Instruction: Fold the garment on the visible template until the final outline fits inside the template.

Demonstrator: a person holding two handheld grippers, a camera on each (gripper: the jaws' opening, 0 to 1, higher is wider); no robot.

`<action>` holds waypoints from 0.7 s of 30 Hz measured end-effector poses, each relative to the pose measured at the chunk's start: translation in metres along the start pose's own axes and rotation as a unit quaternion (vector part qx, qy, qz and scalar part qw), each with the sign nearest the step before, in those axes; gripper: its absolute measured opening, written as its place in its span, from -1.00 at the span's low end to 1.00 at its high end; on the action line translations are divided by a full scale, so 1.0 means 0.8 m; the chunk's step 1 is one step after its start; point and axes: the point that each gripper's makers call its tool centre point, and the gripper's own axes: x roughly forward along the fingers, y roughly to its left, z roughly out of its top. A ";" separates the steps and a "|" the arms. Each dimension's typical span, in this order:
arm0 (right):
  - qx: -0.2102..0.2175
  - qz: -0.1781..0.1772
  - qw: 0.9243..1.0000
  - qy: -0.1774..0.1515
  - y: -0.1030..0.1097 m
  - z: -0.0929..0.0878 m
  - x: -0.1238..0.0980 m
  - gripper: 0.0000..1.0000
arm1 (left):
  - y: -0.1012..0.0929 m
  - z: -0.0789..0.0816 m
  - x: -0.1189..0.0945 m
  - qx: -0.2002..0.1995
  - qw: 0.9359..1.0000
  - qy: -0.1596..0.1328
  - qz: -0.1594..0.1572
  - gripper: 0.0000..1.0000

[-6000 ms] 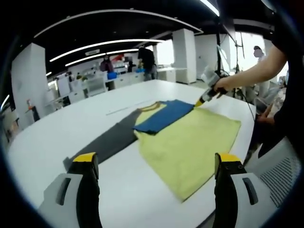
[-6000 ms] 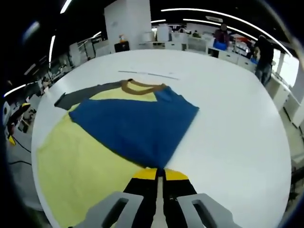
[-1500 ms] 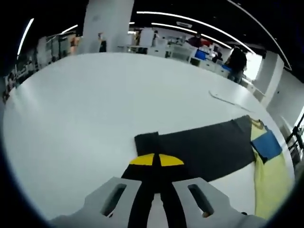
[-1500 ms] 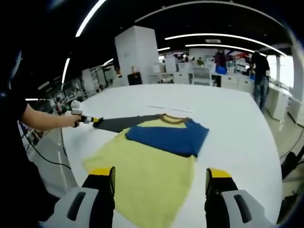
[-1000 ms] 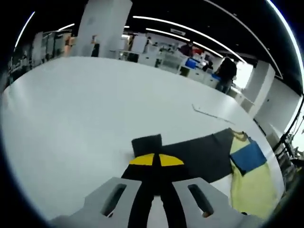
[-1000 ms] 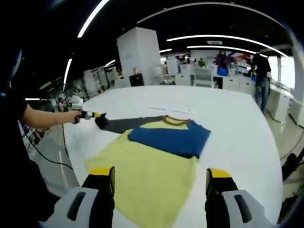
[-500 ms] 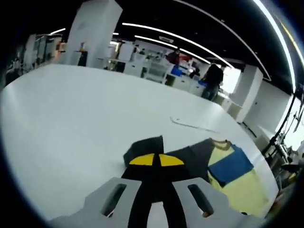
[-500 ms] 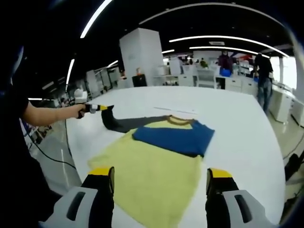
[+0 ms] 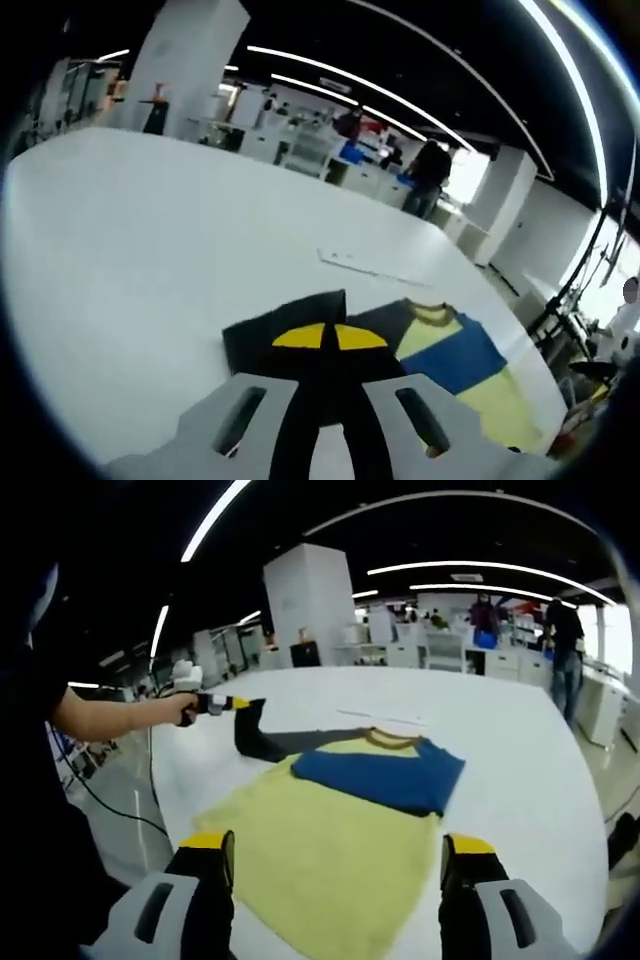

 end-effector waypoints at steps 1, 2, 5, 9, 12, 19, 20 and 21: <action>-0.002 0.003 1.000 -0.001 0.002 0.000 0.001 0.73 | -0.003 -0.001 0.001 0.000 1.000 0.000 -0.001 -1.00; -0.003 0.004 1.000 -0.001 0.003 0.001 0.001 0.74 | -0.007 -0.001 0.002 -0.003 1.000 0.001 -0.004 -1.00; -0.008 0.007 1.000 -0.004 0.007 0.002 0.003 0.79 | -0.016 -0.003 0.005 0.006 1.000 0.005 -0.008 -1.00; -0.014 0.014 1.000 -0.009 0.012 0.004 0.004 0.87 | -0.027 -0.004 0.010 0.006 1.000 0.006 -0.019 -1.00; -0.019 0.017 1.000 -0.012 0.014 0.005 0.004 0.96 | -0.036 -0.005 0.013 0.008 1.000 0.008 -0.026 -1.00; -0.021 0.023 0.999 -0.019 0.017 0.005 0.004 0.98 | -0.064 -0.006 0.023 0.013 0.999 0.011 -0.044 -1.00; -0.022 0.024 0.999 -0.020 0.018 0.006 0.004 0.98 | -0.070 -0.006 0.025 0.014 0.999 0.011 -0.048 -1.00; -0.024 0.027 0.999 -0.023 0.019 0.006 0.003 0.98 | -0.074 -0.005 0.027 0.014 0.999 0.011 -0.051 -1.00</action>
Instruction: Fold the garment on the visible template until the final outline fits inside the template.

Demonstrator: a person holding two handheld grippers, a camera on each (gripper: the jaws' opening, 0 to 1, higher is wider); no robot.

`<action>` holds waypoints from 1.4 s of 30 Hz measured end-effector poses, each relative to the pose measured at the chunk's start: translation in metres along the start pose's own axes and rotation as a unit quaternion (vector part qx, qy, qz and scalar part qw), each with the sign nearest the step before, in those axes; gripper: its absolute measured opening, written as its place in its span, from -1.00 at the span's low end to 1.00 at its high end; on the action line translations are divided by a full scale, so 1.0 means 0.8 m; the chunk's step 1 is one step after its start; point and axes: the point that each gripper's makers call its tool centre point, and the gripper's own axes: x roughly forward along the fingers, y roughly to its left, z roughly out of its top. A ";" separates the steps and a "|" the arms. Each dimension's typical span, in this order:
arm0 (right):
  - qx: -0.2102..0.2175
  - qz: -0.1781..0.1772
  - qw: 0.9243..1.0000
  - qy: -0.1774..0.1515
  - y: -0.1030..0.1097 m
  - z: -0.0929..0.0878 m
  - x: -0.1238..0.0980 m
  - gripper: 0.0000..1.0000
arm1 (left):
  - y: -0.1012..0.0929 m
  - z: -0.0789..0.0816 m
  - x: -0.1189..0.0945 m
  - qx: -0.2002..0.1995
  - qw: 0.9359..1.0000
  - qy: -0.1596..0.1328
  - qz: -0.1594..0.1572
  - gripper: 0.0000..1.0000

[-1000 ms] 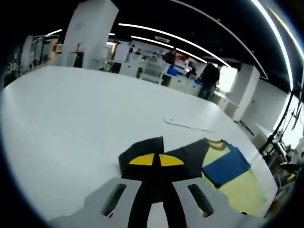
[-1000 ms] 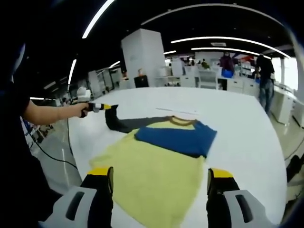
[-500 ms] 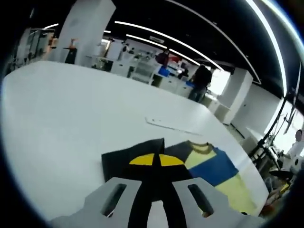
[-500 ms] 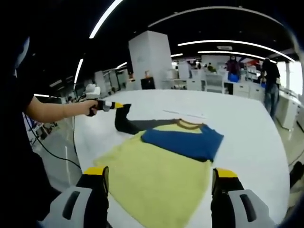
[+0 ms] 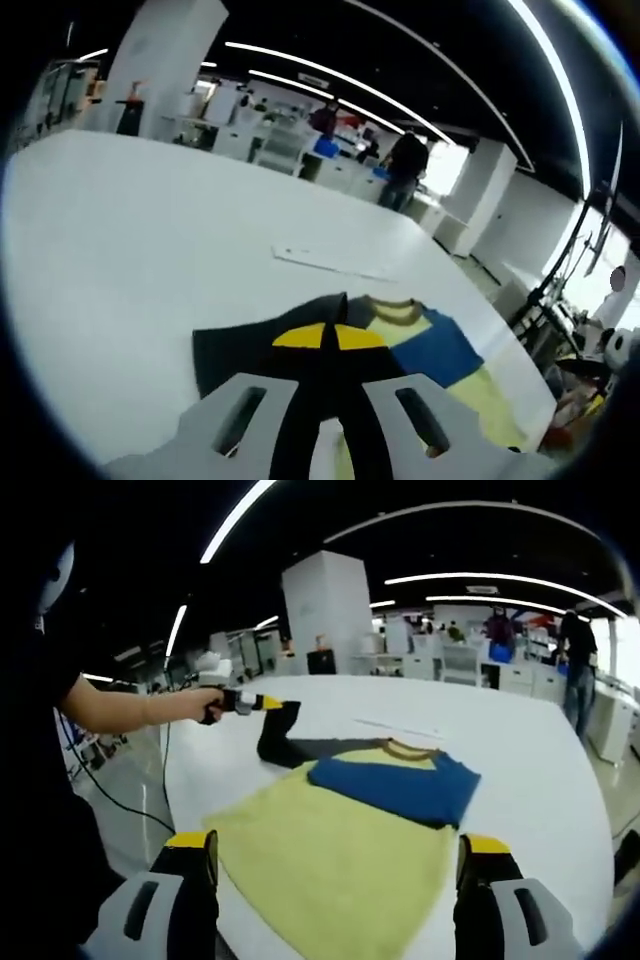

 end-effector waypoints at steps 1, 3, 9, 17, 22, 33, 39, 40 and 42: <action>-0.001 0.001 1.000 -0.001 0.000 0.001 0.000 0.98 | -0.004 0.001 0.002 -0.003 1.000 -0.001 -0.003 -1.00; -0.001 0.003 1.000 -0.003 0.001 0.001 0.000 0.98 | -0.014 0.002 0.006 -0.009 1.000 -0.001 -0.013 -1.00; -0.001 0.002 1.000 -0.004 -0.001 0.001 -0.001 0.98 | -0.044 0.001 0.021 -0.006 0.999 0.003 -0.033 -1.00; -0.004 0.003 1.000 0.005 0.001 -0.005 0.000 0.98 | -0.088 -0.005 0.042 -0.011 0.998 0.006 -0.062 -1.00; -0.003 0.003 1.000 0.006 0.001 -0.006 -0.001 0.98 | -0.113 -0.013 0.054 -0.006 0.997 0.014 -0.079 -1.00; 0.003 -0.003 1.000 0.016 -0.002 -0.016 -0.005 0.98 | -0.162 -0.015 0.075 -0.016 0.993 0.014 -0.117 -1.00; 0.001 -0.003 1.000 0.020 -0.001 -0.019 -0.006 0.98 | -0.193 -0.022 0.087 -0.019 0.991 0.017 -0.135 -1.00; 0.001 -0.004 1.000 0.020 -0.001 -0.019 -0.006 0.98 | -0.197 -0.023 0.089 -0.021 0.990 0.016 -0.137 -1.00; 0.001 -0.005 1.000 0.022 -0.002 -0.021 -0.007 0.98 | -0.206 -0.026 0.094 -0.024 0.989 0.017 -0.142 -1.00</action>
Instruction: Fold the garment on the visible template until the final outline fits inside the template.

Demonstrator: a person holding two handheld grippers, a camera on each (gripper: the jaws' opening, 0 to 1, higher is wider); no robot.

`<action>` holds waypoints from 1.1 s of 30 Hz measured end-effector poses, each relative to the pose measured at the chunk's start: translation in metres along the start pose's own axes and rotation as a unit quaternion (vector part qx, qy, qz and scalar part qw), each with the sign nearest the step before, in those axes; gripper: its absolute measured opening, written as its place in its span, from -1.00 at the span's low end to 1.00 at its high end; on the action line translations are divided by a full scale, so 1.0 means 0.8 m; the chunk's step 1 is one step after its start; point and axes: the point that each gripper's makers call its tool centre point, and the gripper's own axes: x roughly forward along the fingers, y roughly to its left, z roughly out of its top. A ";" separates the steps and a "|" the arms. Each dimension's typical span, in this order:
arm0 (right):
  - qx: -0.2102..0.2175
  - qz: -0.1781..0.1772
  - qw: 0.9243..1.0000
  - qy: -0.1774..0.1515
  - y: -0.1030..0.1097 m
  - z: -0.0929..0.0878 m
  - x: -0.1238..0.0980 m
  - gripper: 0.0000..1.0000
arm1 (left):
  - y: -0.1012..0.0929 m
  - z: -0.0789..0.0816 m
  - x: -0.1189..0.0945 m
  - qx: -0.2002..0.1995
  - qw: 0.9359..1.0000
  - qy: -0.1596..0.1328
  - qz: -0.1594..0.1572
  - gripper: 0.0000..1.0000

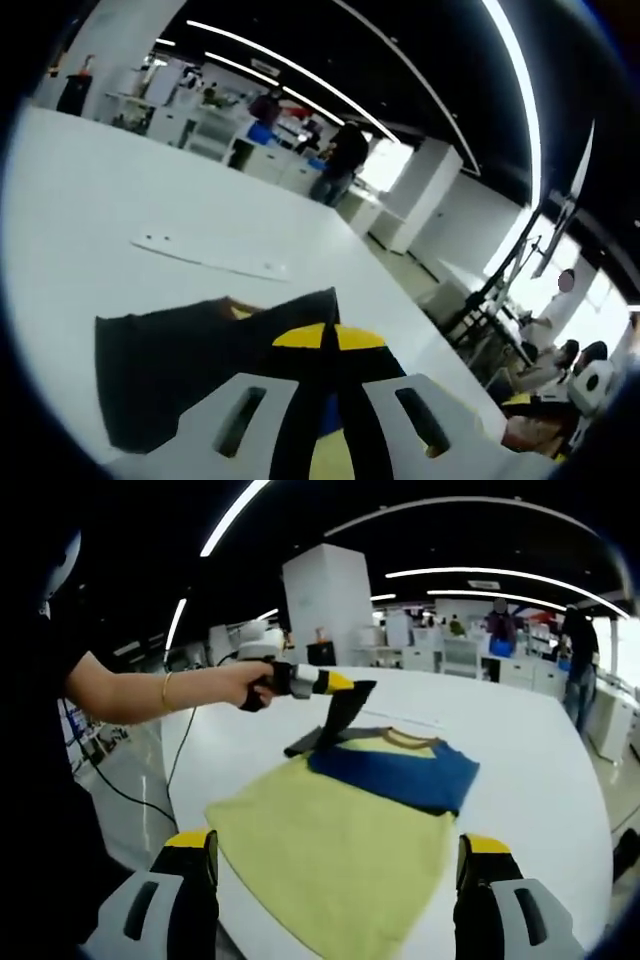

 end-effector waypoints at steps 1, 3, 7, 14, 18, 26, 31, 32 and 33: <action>0.000 -0.001 1.000 0.001 0.000 -0.001 0.000 0.98 | -0.002 -0.001 0.003 0.001 1.000 0.000 -0.001 -1.00; -0.001 -0.002 1.000 0.003 -0.001 -0.003 -0.002 0.98 | -0.009 -0.003 0.009 0.000 1.000 0.001 -0.004 -1.00; 0.003 -0.005 1.000 0.004 -0.003 -0.006 -0.004 0.98 | -0.023 -0.006 0.022 0.002 1.000 0.003 -0.014 -1.00; 0.008 -0.010 1.000 0.008 -0.007 -0.013 -0.007 0.98 | -0.041 -0.012 0.040 0.010 1.000 0.011 -0.026 -1.00; 0.011 -0.013 1.000 0.011 -0.008 -0.017 -0.008 0.98 | -0.049 -0.014 0.050 0.010 0.999 0.014 -0.031 -1.00; 0.013 -0.017 1.000 0.016 -0.011 -0.022 -0.009 0.98 | -0.066 -0.019 0.072 0.019 0.999 0.024 -0.045 -1.00; 0.013 -0.019 0.999 0.021 -0.014 -0.026 -0.008 0.98 | -0.079 -0.030 0.089 0.031 0.997 0.036 -0.054 -1.00; 0.013 -0.020 0.999 0.022 -0.014 -0.026 -0.008 0.98 | -0.080 -0.032 0.091 0.031 0.997 0.038 -0.055 -1.00; 0.014 -0.020 0.999 0.023 -0.015 -0.027 -0.008 0.98 | -0.083 -0.036 0.095 0.032 0.997 0.040 -0.056 -1.00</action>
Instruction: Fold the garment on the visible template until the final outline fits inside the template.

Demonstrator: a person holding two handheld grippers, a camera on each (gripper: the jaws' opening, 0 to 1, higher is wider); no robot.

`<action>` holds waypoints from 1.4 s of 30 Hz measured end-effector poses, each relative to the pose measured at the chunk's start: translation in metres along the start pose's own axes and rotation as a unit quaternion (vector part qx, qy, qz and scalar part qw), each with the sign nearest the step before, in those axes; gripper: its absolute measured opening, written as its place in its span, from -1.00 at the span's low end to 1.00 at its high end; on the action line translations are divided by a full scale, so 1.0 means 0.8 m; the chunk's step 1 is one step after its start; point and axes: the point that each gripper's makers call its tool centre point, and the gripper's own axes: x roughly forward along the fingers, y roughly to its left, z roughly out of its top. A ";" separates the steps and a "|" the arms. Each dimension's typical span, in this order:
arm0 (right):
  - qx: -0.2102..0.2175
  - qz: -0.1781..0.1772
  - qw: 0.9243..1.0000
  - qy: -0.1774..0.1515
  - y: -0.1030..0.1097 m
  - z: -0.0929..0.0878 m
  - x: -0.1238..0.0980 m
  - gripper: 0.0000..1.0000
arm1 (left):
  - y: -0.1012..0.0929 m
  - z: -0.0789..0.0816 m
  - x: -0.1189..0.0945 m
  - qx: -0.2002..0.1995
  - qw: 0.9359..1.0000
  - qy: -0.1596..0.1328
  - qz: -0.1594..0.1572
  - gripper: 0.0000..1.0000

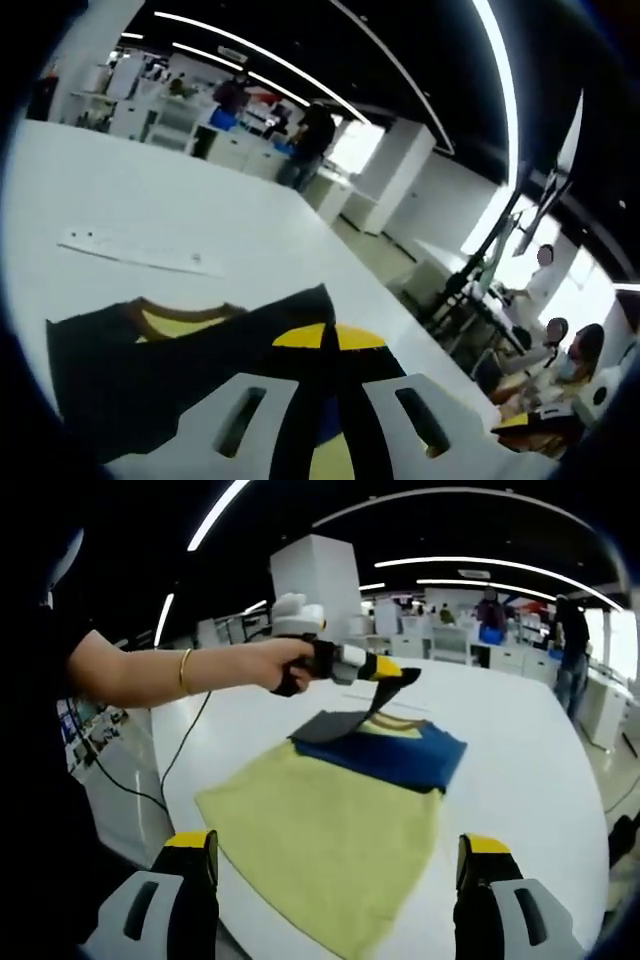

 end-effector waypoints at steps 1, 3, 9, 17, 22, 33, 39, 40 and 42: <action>0.000 0.000 1.000 0.000 0.000 0.000 0.000 0.98 | -0.002 -0.002 0.003 0.001 1.000 0.002 -0.002 -1.00; 0.002 0.000 1.000 0.002 -0.001 -0.001 0.001 0.98 | -0.006 -0.008 0.010 0.000 1.000 0.006 -0.004 -1.00; 0.000 -0.001 1.000 0.009 -0.005 -0.006 0.003 0.98 | -0.011 -0.029 0.029 0.003 1.000 0.025 -0.005 -1.00; 0.005 -0.004 1.000 0.009 -0.011 -0.010 0.003 0.96 | -0.019 -0.059 0.052 0.001 0.999 0.047 -0.002 -1.00; 0.010 -0.006 1.000 0.009 -0.013 -0.013 0.003 0.96 | -0.025 -0.074 0.058 0.009 0.998 0.062 -0.009 -1.00; 0.013 -0.006 1.000 0.010 -0.015 -0.016 0.003 0.96 | -0.025 -0.106 0.070 0.006 0.996 0.089 -0.026 -0.93; 0.013 -0.003 1.000 0.007 -0.014 -0.014 0.004 0.97 | -0.042 -0.103 0.062 0.039 0.994 0.082 -0.059 -0.55; 0.012 -0.001 1.000 0.007 -0.013 -0.014 0.004 0.97 | -0.044 -0.101 0.060 0.050 0.993 0.080 -0.063 -0.46; 0.010 0.002 1.000 0.007 -0.012 -0.012 0.005 0.97 | -0.043 -0.094 0.053 0.092 0.991 0.075 -0.066 -0.24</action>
